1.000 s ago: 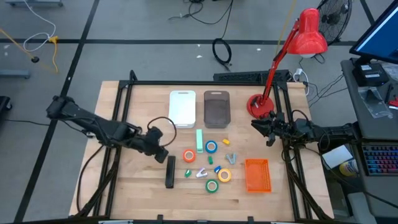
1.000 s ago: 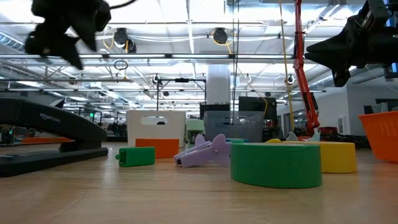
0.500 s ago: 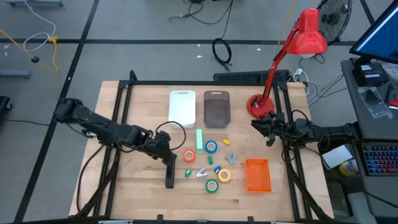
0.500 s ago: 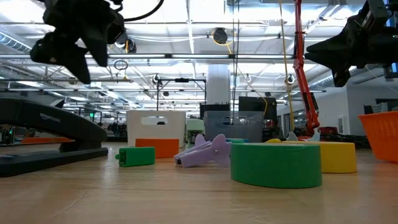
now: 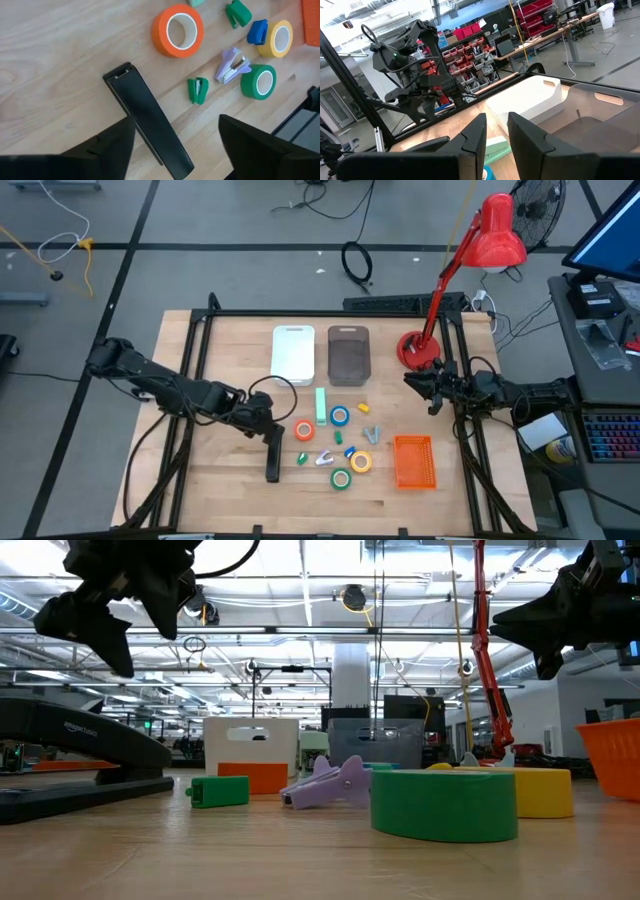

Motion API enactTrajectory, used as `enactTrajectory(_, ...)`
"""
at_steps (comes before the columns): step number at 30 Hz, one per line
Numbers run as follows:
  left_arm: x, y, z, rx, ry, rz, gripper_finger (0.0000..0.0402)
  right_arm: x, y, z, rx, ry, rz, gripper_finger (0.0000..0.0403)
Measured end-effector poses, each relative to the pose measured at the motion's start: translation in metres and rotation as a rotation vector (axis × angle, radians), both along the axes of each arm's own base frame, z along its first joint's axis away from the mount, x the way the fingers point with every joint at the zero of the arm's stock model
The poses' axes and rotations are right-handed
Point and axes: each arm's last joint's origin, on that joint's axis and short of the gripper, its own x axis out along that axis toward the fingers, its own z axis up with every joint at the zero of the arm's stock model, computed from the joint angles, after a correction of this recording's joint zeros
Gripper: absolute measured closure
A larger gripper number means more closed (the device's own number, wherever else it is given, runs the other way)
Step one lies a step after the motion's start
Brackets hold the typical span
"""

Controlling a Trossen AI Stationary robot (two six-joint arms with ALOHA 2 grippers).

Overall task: Pick and place Stapler, Stapler remover, tape
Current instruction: Put the black stapler into the white bin

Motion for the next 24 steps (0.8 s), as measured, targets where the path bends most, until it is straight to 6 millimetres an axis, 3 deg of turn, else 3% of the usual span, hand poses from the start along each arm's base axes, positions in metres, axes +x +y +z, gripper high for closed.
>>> enactTrajectory(9,0.006,-0.003,-0.009,0.026,0.020,0.010,0.0047,0.000,0.000,0.000,0.000,0.000,0.000,0.0330)
enactTrajectory(18,0.020,-0.013,-0.045,-0.027,0.169,-0.037,0.0041,0.000,0.000,0.000,0.000,0.001,0.000,0.0330)
enactTrajectory(24,0.031,-0.018,-0.062,-0.043,0.174,-0.056,0.0037,0.000,0.000,0.000,0.000,0.000,0.000,0.0330)
